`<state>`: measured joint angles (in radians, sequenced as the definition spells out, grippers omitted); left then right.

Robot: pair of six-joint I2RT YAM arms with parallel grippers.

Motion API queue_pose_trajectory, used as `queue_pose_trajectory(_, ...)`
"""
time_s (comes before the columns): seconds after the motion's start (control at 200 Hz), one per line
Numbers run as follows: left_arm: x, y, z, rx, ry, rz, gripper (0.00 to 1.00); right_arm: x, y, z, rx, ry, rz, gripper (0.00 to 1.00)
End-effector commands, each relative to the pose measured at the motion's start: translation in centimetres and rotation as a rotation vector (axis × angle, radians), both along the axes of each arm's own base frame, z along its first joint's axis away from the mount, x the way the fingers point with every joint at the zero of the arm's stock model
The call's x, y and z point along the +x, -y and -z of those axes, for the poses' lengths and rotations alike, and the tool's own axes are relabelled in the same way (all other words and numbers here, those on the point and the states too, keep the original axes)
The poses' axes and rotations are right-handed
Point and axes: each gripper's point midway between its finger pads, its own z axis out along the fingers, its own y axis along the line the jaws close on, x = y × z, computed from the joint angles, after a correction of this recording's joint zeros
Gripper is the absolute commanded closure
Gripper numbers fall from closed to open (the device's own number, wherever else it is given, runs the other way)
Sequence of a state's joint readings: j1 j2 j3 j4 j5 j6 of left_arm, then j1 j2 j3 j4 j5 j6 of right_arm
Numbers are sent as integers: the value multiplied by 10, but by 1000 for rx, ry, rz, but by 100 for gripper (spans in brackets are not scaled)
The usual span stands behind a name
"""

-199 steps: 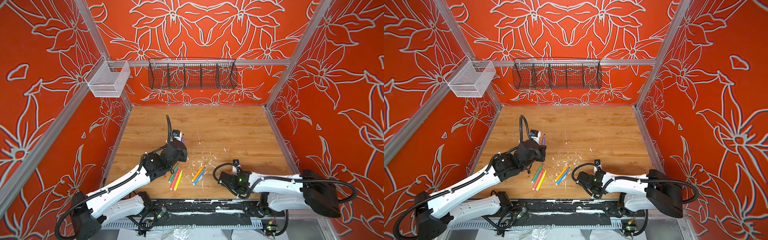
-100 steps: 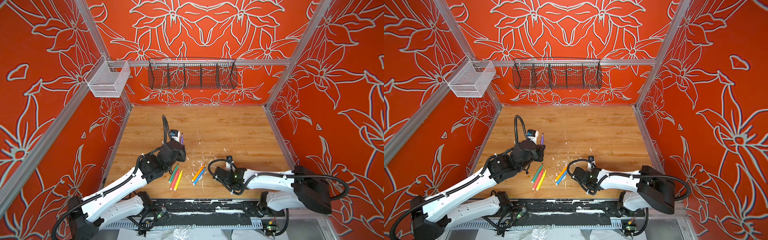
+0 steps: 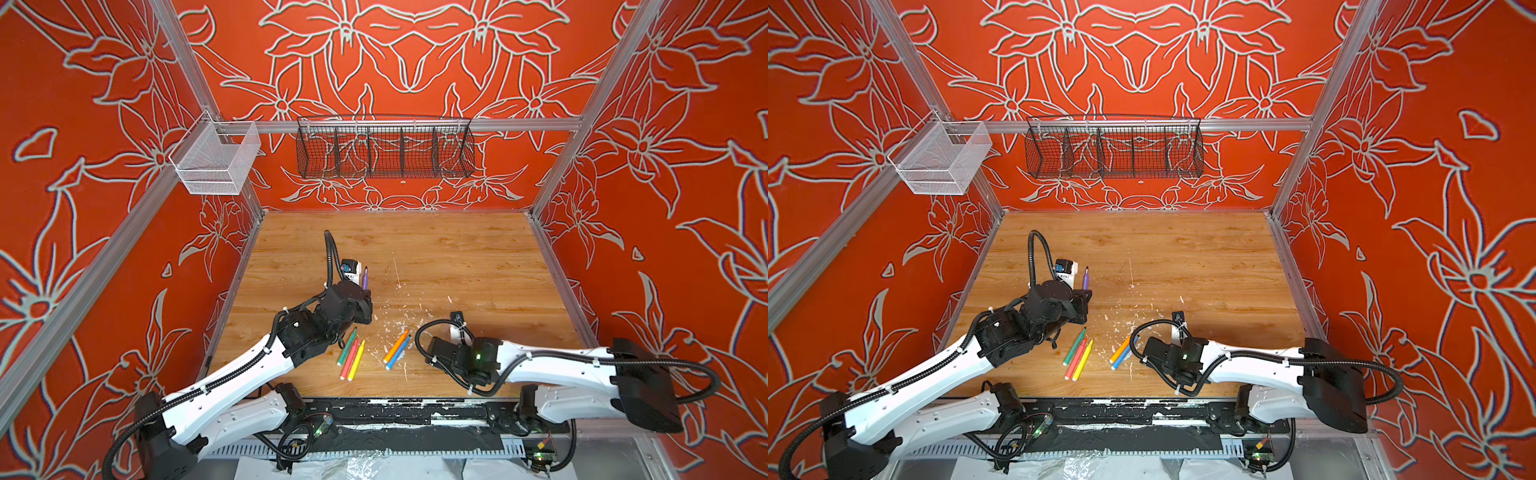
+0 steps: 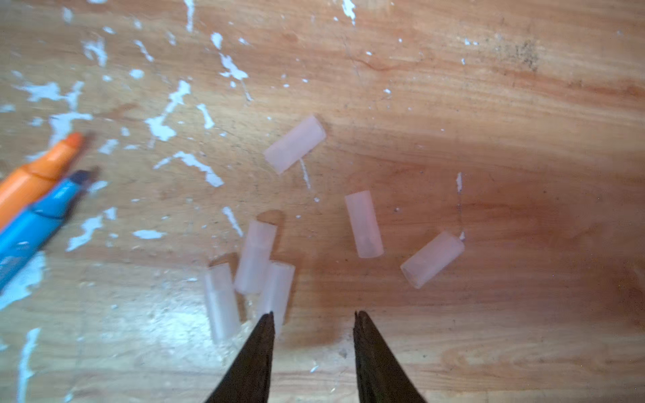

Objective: Insert the pens into the pen caps

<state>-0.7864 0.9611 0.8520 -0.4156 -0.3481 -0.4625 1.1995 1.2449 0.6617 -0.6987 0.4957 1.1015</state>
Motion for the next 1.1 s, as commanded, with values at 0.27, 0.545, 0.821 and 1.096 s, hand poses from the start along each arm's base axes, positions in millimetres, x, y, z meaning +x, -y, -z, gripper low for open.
queue_pose_trajectory(0.27,0,33,10,-31,-19,152,100,5,-7,16,33,-25,-14,57)
queue_pose_trajectory(0.545,-1,33,6,-52,4,156,100,6,2,33,51,-59,12,61)
queue_pose_trajectory(0.821,0,21,-3,-73,40,98,100,8,-1,42,39,-82,8,62)
queue_pose_trajectory(1.096,1,21,0,-86,18,76,100,5,5,52,56,-98,21,68)
